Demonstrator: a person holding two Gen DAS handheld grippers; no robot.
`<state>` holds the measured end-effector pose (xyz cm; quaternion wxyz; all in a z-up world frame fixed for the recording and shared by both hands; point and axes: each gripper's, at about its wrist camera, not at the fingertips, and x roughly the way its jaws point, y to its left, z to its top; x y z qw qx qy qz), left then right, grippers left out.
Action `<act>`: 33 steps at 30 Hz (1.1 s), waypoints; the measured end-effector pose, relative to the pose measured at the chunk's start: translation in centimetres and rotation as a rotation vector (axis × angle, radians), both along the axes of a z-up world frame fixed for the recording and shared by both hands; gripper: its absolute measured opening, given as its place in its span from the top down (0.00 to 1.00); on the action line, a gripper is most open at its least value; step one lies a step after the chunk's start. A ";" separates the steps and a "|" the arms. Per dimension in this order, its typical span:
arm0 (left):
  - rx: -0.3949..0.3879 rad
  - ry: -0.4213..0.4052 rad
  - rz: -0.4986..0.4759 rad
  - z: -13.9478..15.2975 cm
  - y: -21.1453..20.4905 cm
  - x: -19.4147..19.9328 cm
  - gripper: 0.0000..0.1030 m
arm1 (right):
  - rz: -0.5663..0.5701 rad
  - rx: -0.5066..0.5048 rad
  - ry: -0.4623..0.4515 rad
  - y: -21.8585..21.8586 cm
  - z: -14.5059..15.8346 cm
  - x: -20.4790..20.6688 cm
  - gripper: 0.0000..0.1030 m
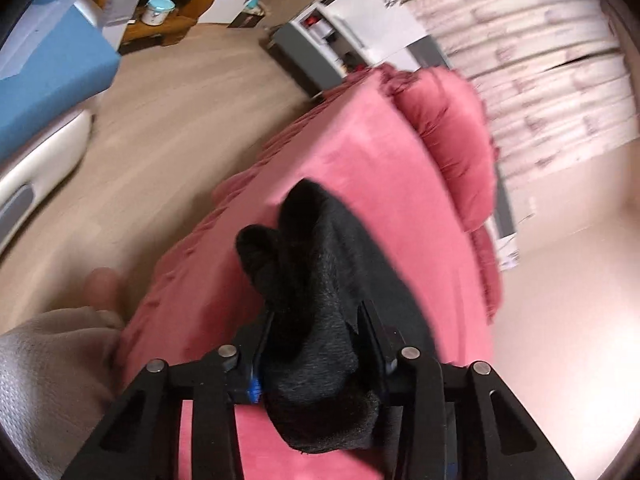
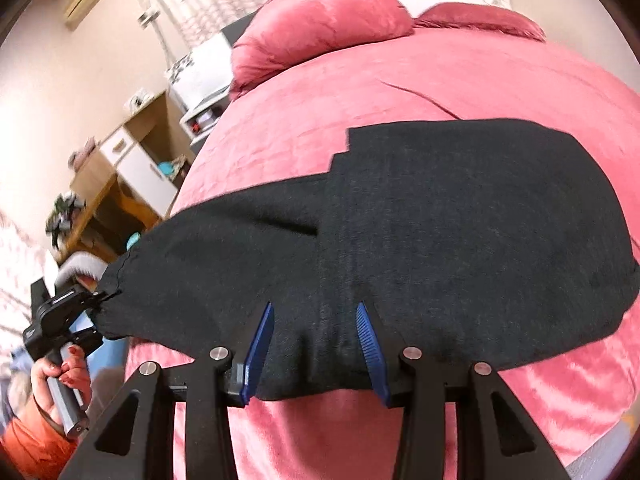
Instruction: Fold large clothes
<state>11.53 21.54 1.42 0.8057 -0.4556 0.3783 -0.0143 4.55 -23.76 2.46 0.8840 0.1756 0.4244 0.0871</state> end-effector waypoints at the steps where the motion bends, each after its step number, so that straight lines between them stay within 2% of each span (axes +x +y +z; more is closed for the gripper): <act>1: -0.006 -0.014 -0.004 0.6 -0.3 0.3 0.63 | -0.011 0.014 0.003 -0.4 0.0 -0.1 0.57; 2: -0.010 -0.029 -0.007 1.5 -0.6 0.6 0.72 | -0.024 0.027 0.010 -0.8 -0.1 -0.1 0.57; 5: -0.048 -0.097 -0.015 3.6 -1.0 1.1 0.77 | -0.061 0.085 0.037 -2.2 -0.8 0.4 0.57; 8: 0.002 -0.127 -0.050 5.1 -1.6 2.2 0.78 | -0.062 0.152 0.093 -2.9 -2.1 1.2 0.57; 10: 0.046 -0.111 -0.047 5.6 -1.8 2.3 0.78 | -0.071 0.186 0.140 -3.2 -3.2 1.8 0.57; 13: 0.086 -0.087 -0.036 5.0 -1.7 1.9 0.80 | -0.092 0.216 0.135 -3.4 -3.2 1.8 0.57; 16: 0.138 -0.020 -0.018 3.3 -1.5 1.1 0.78 | -0.072 0.206 0.112 -3.2 -2.7 1.6 0.57; 19: 0.227 0.015 0.010 2.2 -1.3 -0.5 0.76 | -0.081 0.179 0.109 -3.5 -2.6 1.1 0.57; 23: 0.380 -0.033 0.033 3.0 -2.5 -2.3 0.65 | -0.145 0.215 0.126 -6.0 -3.1 -0.4 0.57; 27: 0.508 -0.129 -0.061 4.7 -6.7 -2.7 0.55 | -0.239 0.222 0.137 -9.4 -3.7 -2.3 0.57; 28: 0.532 -0.149 -0.099 5.0 -7.9 -2.7 0.48 | -0.263 0.235 0.134 -10.2 -3.8 -2.7 0.57; 29: 0.557 -0.170 -0.159 5.2 -9.6 -2.7 0.44 | -0.290 0.250 0.130 -11.0 -3.9 -3.2 0.57; 33: 0.650 -0.225 -0.396 4.6 -16.2 -2.2 0.44 | -0.475 0.314 0.077 -15.2 -3.8 -6.2 0.56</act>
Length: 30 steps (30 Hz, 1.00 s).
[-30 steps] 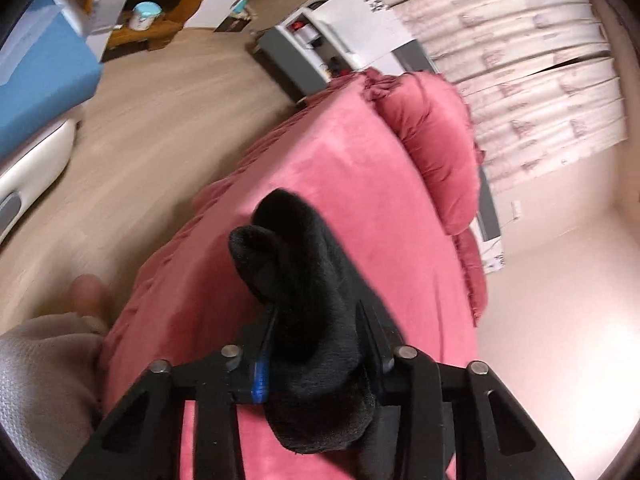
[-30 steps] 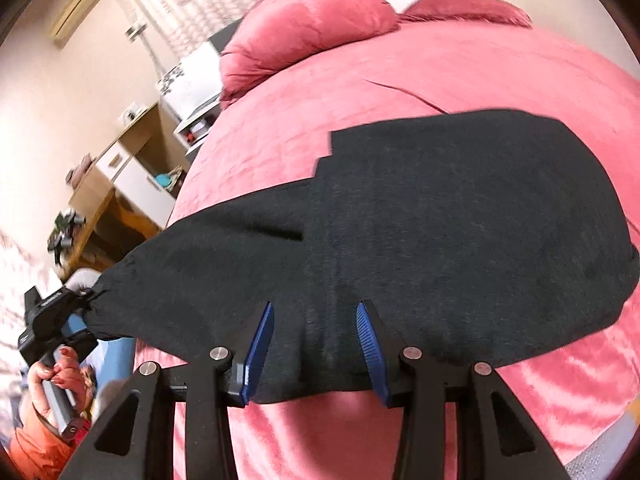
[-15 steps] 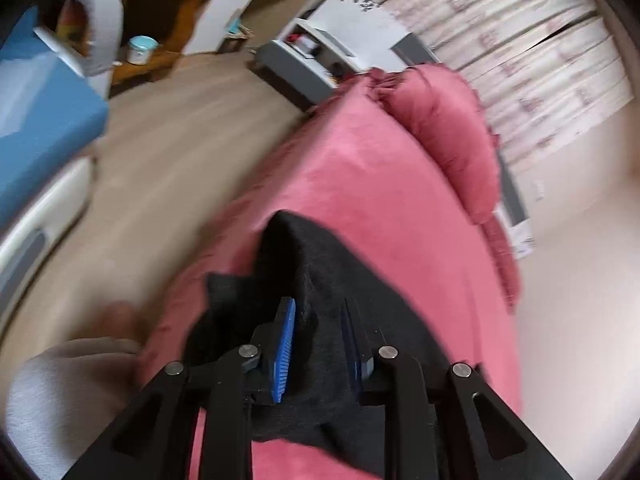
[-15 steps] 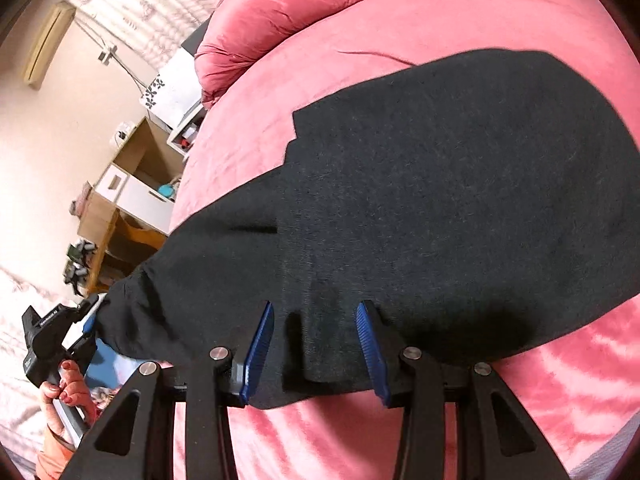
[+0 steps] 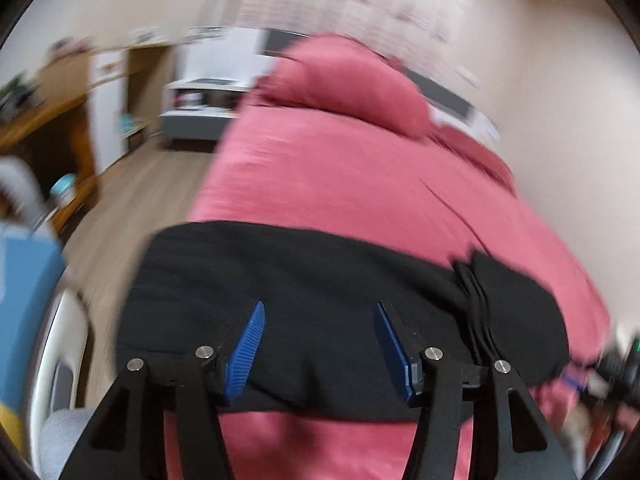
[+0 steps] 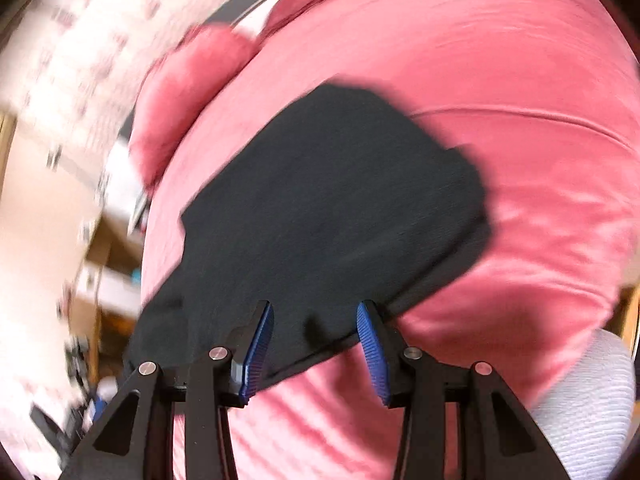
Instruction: Fold large clothes
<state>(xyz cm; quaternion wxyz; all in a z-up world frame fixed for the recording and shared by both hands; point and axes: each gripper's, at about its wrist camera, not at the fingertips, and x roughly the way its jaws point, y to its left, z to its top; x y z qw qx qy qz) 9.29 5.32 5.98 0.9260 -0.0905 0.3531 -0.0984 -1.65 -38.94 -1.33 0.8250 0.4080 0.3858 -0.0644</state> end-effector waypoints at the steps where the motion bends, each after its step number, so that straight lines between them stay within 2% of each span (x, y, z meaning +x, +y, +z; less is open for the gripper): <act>1: 0.016 0.009 -0.032 -0.3 -1.1 0.0 0.44 | -0.067 -0.001 -0.006 -1.4 0.1 -1.0 0.55; 2: 0.027 0.026 -0.064 -0.7 -2.2 0.3 0.44 | -0.120 -0.002 -0.012 -2.5 0.0 -1.8 0.55; 4: 0.036 0.074 -0.111 -2.0 -3.8 0.9 0.44 | -0.181 0.020 -0.024 -4.4 -0.3 -2.6 0.45; 6: 0.051 0.137 -0.139 -3.4 -4.8 1.7 0.44 | -0.201 0.043 -0.048 -6.2 -0.8 -2.8 0.43; 8: 0.067 0.195 -0.143 -4.7 -5.4 2.5 0.44 | -0.193 0.085 -0.086 -7.7 -1.4 -2.4 0.43; 11: 0.090 0.237 -0.133 -5.7 -5.5 2.8 0.44 | -0.164 0.131 -0.123 -9.8 -2.6 -0.7 0.43; 13: 0.101 0.255 -0.130 -6.1 -5.6 3.1 0.43 | -0.139 0.194 -0.106 -10.9 -4.0 0.9 0.41; 15: 0.104 0.274 -0.125 -6.4 -5.8 3.4 0.37 | -0.116 0.313 -0.115 -11.1 -6.0 1.5 0.40; 16: 0.106 0.282 -0.126 -6.6 -5.9 3.5 0.32 | -0.114 0.335 -0.111 -10.9 -6.6 1.9 0.40; 18: 0.125 0.282 -0.131 -6.8 -6.4 3.5 0.29 | -0.097 0.286 -0.142 -10.3 -6.4 2.1 0.39; 21: 0.156 0.282 -0.138 -6.8 -7.4 3.6 0.23 | -0.045 0.220 -0.125 -9.4 -5.7 2.7 0.41; 23: 0.163 0.286 -0.131 -6.8 -7.7 3.7 0.21 | -0.020 0.216 -0.105 -9.5 -5.3 3.0 0.60; 24: 0.163 0.290 -0.128 -6.8 -7.8 3.7 0.21 | -0.011 0.208 -0.097 -9.5 -4.9 3.1 0.64; 30: 0.135 0.303 -0.127 -6.7 -7.3 3.0 0.20 | 0.001 0.145 -0.105 -8.5 -1.0 3.5 0.69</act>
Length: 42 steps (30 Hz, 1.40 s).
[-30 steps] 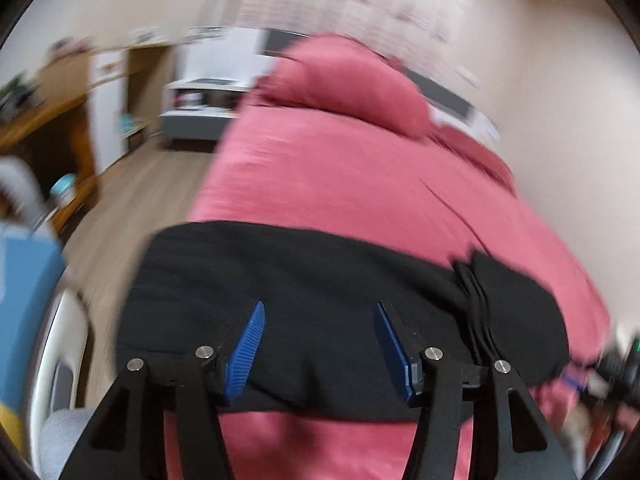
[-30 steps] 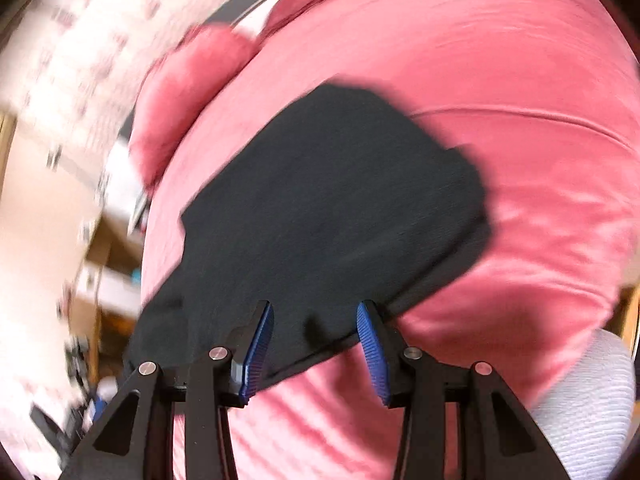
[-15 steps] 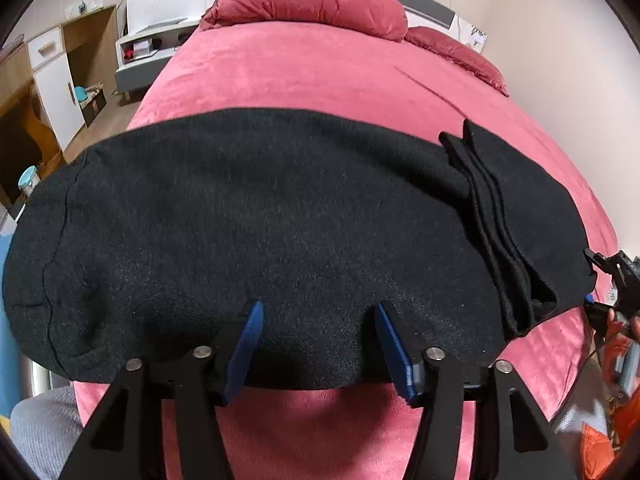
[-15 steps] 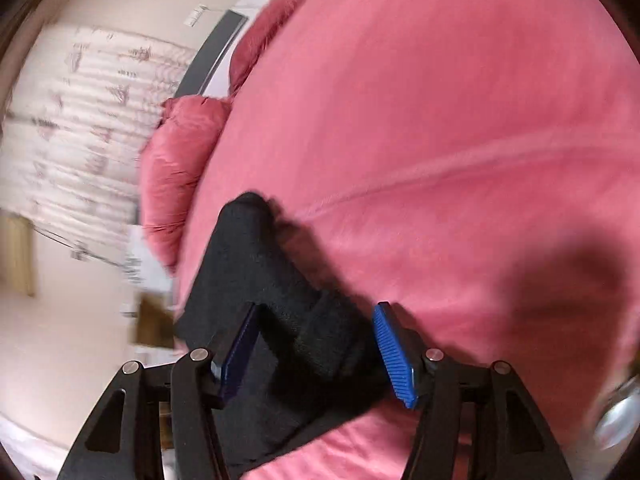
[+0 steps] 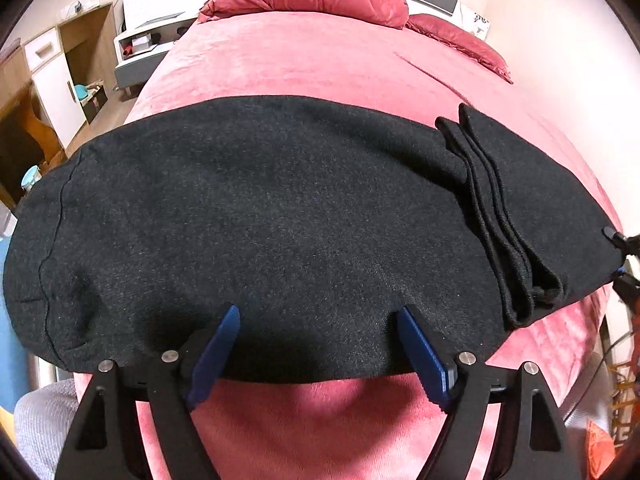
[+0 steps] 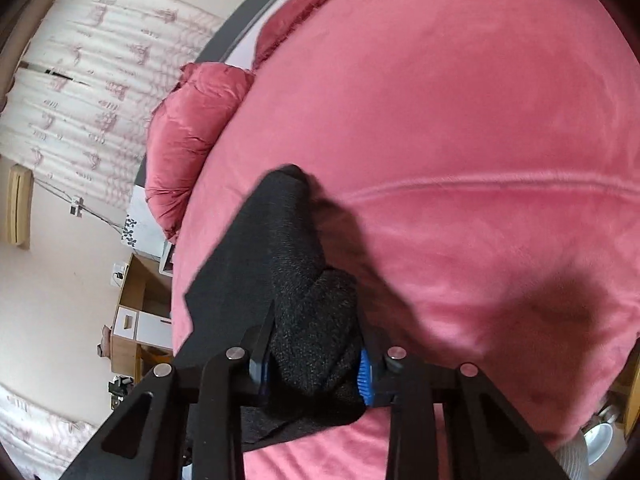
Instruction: Fold large clothes
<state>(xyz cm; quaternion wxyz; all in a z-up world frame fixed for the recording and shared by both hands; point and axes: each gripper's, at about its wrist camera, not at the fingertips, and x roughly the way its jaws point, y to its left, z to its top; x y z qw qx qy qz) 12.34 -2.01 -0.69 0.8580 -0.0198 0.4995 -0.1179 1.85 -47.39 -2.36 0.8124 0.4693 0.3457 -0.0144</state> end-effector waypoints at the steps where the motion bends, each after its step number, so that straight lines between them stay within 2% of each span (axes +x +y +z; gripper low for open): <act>1: -0.005 -0.001 0.003 0.2 0.4 -0.3 0.20 | 0.001 -0.011 -0.003 0.2 0.7 0.1 0.69; 4: -0.020 -0.001 0.018 0.8 0.9 -0.7 0.20 | 0.005 -0.063 0.030 0.7 2.0 0.6 0.69; 6: -0.029 -0.002 0.026 1.1 1.4 -1.2 0.20 | -0.003 -0.063 0.055 0.6 1.6 0.8 0.64; 7: -0.030 -0.002 0.028 1.2 1.8 -1.4 0.20 | -0.017 -0.046 0.073 0.4 1.1 0.8 0.58; 11: -0.021 -0.003 0.037 1.3 2.7 -1.9 0.20 | -0.086 0.059 0.130 -1.0 -2.3 -0.4 0.51; 13: -0.022 0.000 0.040 1.4 3.1 -2.2 0.20 | -0.098 0.055 0.130 -1.4 -3.4 -0.9 0.39; 15: -0.028 -0.009 0.049 1.7 3.7 -2.5 0.20 | -0.079 0.021 0.116 -1.7 -4.0 -0.8 0.33; 18: -0.031 -0.016 0.078 2.1 4.7 -2.8 0.20 | -0.017 0.049 0.067 -2.1 -4.7 0.2 0.27; 20: -0.035 -0.017 0.108 2.3 5.5 -2.8 0.20 | 0.039 0.107 0.006 -1.8 -5.0 1.5 0.27; 21: -0.039 -0.014 0.127 2.4 6.0 -2.7 0.20 | 0.062 0.128 0.009 -1.3 -5.2 2.3 0.27; 23: -0.059 -0.019 0.153 2.8 7.3 -2.7 0.20 | 0.071 0.088 0.047 -0.6 -4.5 3.3 0.46; 24: -0.064 -0.027 0.166 3.0 7.7 -2.8 0.20 | 0.050 0.056 0.093 -0.5 -3.8 3.5 0.65; 25: -0.070 -0.036 0.178 3.3 8.3 -2.8 0.20 | 0.024 0.080 0.103 -0.8 -3.3 3.4 0.69; 27: -0.100 -0.059 0.203 4.0 9.6 -3.0 0.20 | -0.017 0.179 0.029 -1.2 -1.6 2.7 0.72; 30: -0.134 -0.102 0.244 5.1 11.7 -3.3 0.20 | 0.005 0.158 -0.064 0.1 3.2 2.9 0.73; 34: -0.165 -0.145 0.296 5.9 14.6 -3.7 0.19 | 0.093 0.043 -0.133 4.3 10.5 5.0 0.73; 38: -0.217 -0.160 0.368 5.7 18.0 -4.3 0.19 | 0.231 -0.149 -0.181 10.6 17.5 7.7 0.73; 42: -0.282 -0.150 0.452 5.0 21.1 -4.8 0.19 | 0.415 -0.385 -0.230 20.8 22.4 9.5 0.73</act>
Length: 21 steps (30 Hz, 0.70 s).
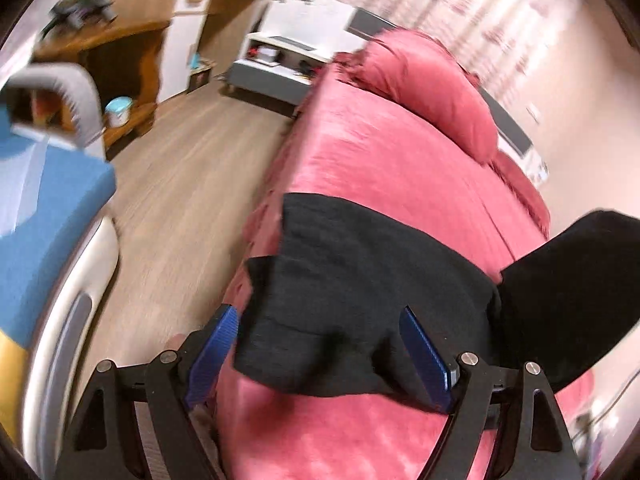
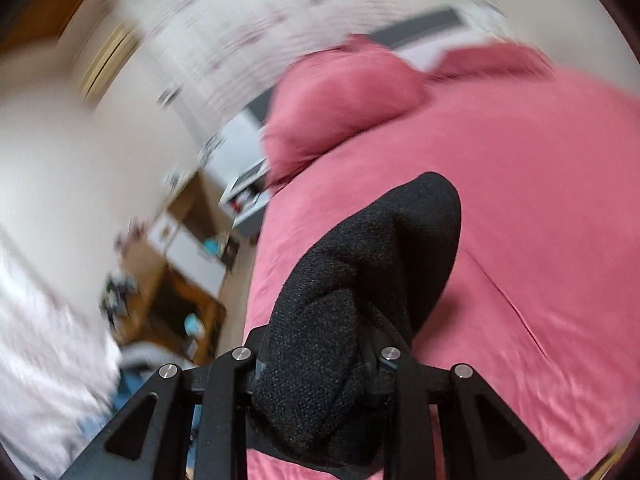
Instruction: Fold large clothes
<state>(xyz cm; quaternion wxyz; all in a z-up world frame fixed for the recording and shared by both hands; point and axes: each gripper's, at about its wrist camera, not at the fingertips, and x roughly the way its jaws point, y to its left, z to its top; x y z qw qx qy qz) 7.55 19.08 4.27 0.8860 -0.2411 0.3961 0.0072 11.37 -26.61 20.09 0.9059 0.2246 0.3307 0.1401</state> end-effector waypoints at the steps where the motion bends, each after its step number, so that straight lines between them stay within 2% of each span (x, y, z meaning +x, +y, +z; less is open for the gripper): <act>1: -0.011 0.002 0.014 -0.2 0.5 -0.1 0.19 | 0.037 -0.041 -0.012 2.2 0.4 0.0 0.73; 4: -0.053 0.006 0.065 -0.9 2.3 -0.6 0.19 | 0.171 -0.169 -0.047 10.9 0.2 0.0 0.73; 7: -0.074 0.014 0.112 -1.6 4.2 -0.9 0.19 | 0.302 -0.266 -0.062 19.3 -2.2 0.0 0.73; 10: -0.100 0.045 0.159 -2.9 5.6 -1.2 0.19 | 0.438 -0.417 -0.085 27.6 -6.7 -0.6 0.73; 12: -0.134 0.060 0.188 -3.7 6.7 -1.3 0.19 | 0.555 -0.537 -0.037 32.8 -11.8 -0.9 0.70; 14: -0.150 0.072 0.207 -4.2 7.3 -1.5 0.19 | 0.641 -0.635 0.065 35.9 -17.3 -1.2 0.67; 15: -0.159 0.073 0.210 -4.4 7.5 -1.6 0.19 | 0.648 -0.665 0.091 36.4 -19.1 -1.5 0.67; 16: -0.166 0.067 0.210 -4.4 7.5 -1.7 0.19 | 0.637 -0.675 0.067 36.4 -19.8 -2.5 0.65; 18: -0.171 0.058 0.206 -4.6 7.3 -1.6 0.19 | 0.619 -0.663 -0.033 35.7 -18.9 -4.7 0.63; 21: -0.179 0.039 0.162 -4.2 6.4 -1.0 0.20 | 0.639 -0.613 -0.070 33.6 -17.5 -6.1 0.63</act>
